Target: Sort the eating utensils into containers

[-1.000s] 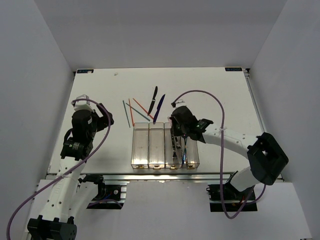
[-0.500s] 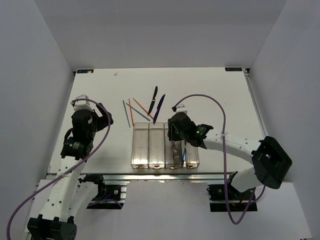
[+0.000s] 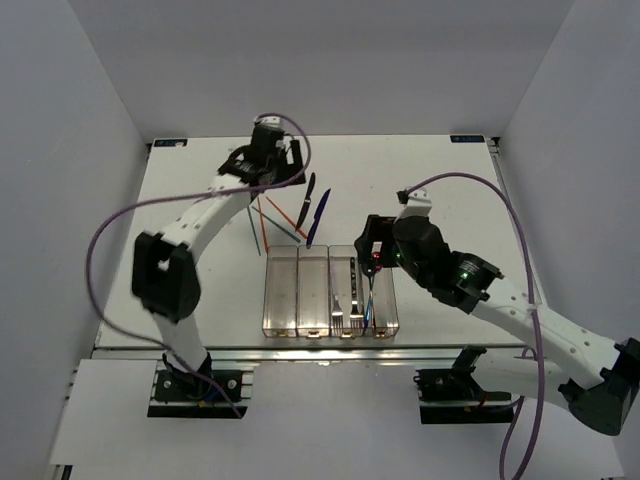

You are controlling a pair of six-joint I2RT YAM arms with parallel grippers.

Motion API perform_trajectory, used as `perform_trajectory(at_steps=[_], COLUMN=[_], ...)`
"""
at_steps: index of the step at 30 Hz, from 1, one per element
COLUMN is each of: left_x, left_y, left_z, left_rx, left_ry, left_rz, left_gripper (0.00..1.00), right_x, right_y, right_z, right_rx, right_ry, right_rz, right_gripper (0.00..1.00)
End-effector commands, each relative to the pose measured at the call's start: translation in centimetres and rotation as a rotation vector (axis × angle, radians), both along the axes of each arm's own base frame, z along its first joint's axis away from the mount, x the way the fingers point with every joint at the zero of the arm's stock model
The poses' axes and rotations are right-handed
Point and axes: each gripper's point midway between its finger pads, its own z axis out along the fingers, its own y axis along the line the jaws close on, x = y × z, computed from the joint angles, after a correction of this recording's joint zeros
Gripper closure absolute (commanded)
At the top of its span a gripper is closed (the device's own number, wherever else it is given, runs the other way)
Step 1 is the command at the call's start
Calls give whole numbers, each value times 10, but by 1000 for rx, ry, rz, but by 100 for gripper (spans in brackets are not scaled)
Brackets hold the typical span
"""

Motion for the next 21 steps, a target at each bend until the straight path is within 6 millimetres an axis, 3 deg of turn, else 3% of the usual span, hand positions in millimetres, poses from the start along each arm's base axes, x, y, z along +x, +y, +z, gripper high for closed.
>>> perform_trajectory(at_steps=[1, 2, 3, 4, 6, 7, 9, 10, 11, 14, 21], left_x=[50, 58, 80, 79, 93, 99, 106, 108, 108, 110, 107], left_y=[-29, -34, -43, -43, -50, -52, -62, -64, -68, -74, -85], left_z=[-43, -76, -66, -87, -85, -97, -103, -106, -124, -149, -169], left_rx=[159, 202, 205, 222, 226, 240, 217, 215, 212, 208, 172], left_ry=[140, 210, 177, 221, 191, 196, 176, 177, 209, 243, 265], left_rz=[-90, -125, -134, -137, -162, -168, -203, -210, -231, -255, -311], left_gripper=[4, 5, 6, 6, 6, 6, 6, 6, 7, 8, 14], right_x=[-18, -22, -26, -26, -32, -35, -38, -39, -40, -41, -42], right_y=[-20, -23, -25, -25, -26, -22, -23, -22, -22, -21, -18], right_z=[5, 3, 0, 0, -5, -6, -13, -15, -17, -26, -40], right_rx=[-21, -25, -26, -26, -18, -2, -3, -3, -7, -15, -35], right_ry=[15, 21, 27, 27, 35, 40, 44, 48, 51, 60, 80], right_rz=[16, 31, 42, 42, 63, 86, 100, 109, 114, 123, 140], right_gripper=[10, 11, 11, 11, 11, 11, 11, 11, 11, 11, 11])
